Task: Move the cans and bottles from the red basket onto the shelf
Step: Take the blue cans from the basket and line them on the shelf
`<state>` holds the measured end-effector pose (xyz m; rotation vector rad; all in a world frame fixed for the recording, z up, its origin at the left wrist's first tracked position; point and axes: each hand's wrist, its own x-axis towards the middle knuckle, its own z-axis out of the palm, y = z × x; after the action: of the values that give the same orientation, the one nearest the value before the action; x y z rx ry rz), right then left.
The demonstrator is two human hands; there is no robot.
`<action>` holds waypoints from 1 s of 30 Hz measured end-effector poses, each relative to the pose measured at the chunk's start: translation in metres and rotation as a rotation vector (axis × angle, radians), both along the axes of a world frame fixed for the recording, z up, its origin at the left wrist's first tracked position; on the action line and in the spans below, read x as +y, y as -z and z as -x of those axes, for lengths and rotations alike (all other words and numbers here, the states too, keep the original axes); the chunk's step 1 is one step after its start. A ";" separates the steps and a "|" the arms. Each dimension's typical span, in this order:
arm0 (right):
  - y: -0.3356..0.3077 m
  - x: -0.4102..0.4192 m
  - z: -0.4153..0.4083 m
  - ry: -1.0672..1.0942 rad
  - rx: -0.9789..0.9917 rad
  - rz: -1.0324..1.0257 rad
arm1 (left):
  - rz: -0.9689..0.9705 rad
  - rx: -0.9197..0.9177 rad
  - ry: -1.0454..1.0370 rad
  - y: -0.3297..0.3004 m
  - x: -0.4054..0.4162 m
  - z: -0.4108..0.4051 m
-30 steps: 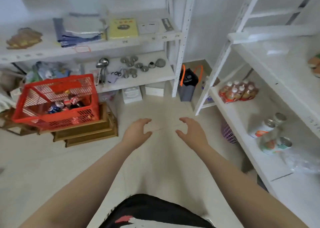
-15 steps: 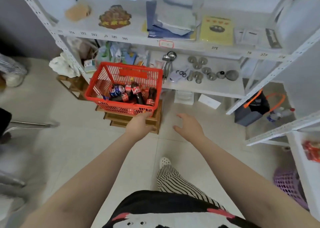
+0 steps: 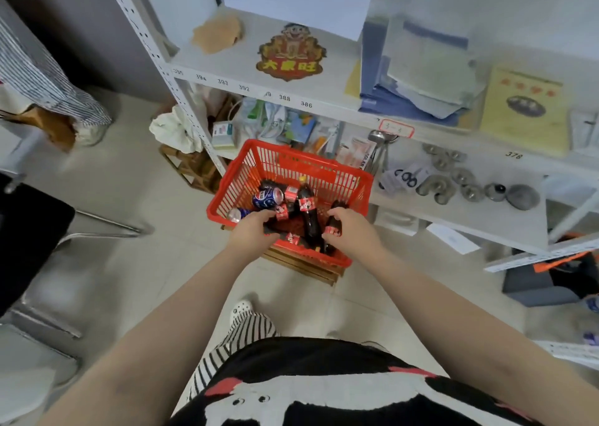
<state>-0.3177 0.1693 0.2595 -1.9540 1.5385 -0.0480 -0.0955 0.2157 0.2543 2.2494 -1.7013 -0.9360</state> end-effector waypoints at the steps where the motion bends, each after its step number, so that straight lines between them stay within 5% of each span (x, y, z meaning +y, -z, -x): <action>1: 0.004 -0.010 -0.010 0.002 -0.004 -0.006 | -0.010 -0.012 0.008 0.003 -0.012 -0.013; 7: 0.031 -0.052 -0.080 0.090 0.000 -0.098 | -0.115 -0.023 0.135 0.023 -0.085 -0.095; 16: 0.065 -0.068 -0.194 0.545 -0.117 -0.357 | -0.255 -0.022 0.503 0.058 -0.192 -0.187; 30: 0.234 -0.126 -0.279 0.917 -0.307 -0.703 | -0.338 -0.031 0.711 0.249 -0.300 -0.148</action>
<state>-0.0389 0.0435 0.0252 -0.5901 1.7816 -0.1568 0.0526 -0.0848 0.0058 1.8201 -2.5934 -1.4126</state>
